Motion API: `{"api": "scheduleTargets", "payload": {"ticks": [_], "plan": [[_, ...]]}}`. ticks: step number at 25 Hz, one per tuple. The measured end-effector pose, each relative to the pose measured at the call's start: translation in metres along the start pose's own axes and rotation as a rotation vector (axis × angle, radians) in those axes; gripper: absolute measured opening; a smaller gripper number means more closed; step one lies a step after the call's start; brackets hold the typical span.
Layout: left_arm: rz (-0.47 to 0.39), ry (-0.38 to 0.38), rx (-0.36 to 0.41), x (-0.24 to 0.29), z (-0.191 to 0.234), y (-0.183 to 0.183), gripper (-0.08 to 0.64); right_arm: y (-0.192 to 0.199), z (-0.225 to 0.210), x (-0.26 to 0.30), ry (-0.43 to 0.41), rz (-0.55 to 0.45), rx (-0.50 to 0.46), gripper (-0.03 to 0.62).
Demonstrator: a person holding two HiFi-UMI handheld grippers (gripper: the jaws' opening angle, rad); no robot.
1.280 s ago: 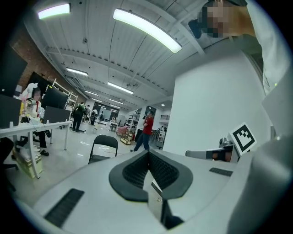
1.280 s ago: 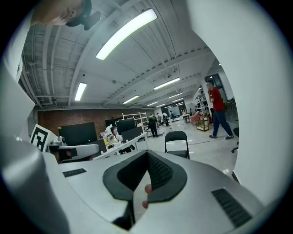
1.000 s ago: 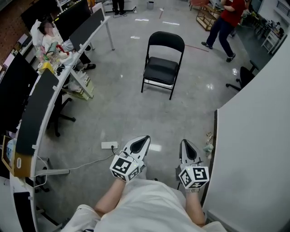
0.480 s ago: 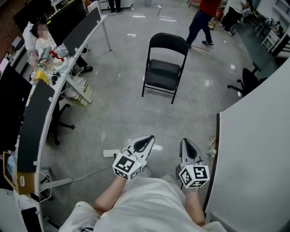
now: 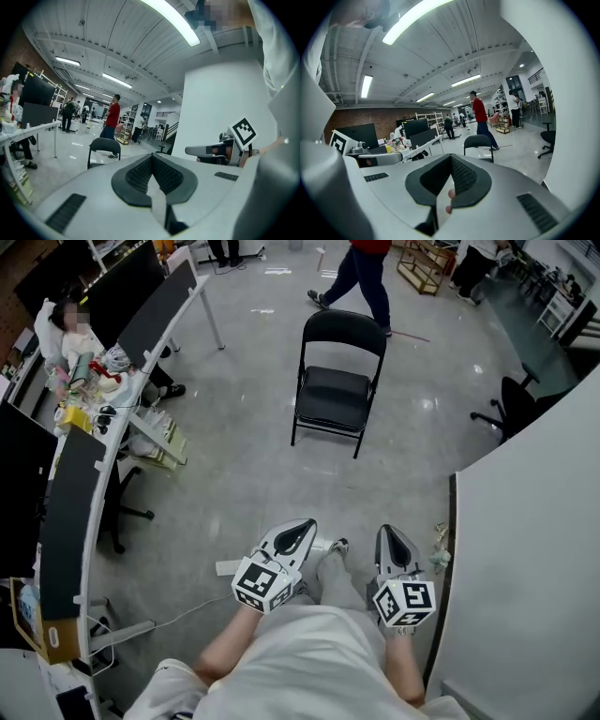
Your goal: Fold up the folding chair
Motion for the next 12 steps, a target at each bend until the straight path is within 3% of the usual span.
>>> {"api": "scheduleTargets", "payload": {"ticks": [12], "plan": [[0.011, -0.073, 0.007, 0.082, 0.028, -0.023, 0.012, -0.034, -0.069, 0.082, -0.053, 0.014, 0.0, 0.005]]}}
Point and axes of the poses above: the fingertips, and each gripper's own axes: x forward along the fingers, z to its left, y out of its underside, the point moved 8 cm from there along -x, backward along the fingers, and after that the axes turned 12 degrees about -y, right-handed, at the moved point
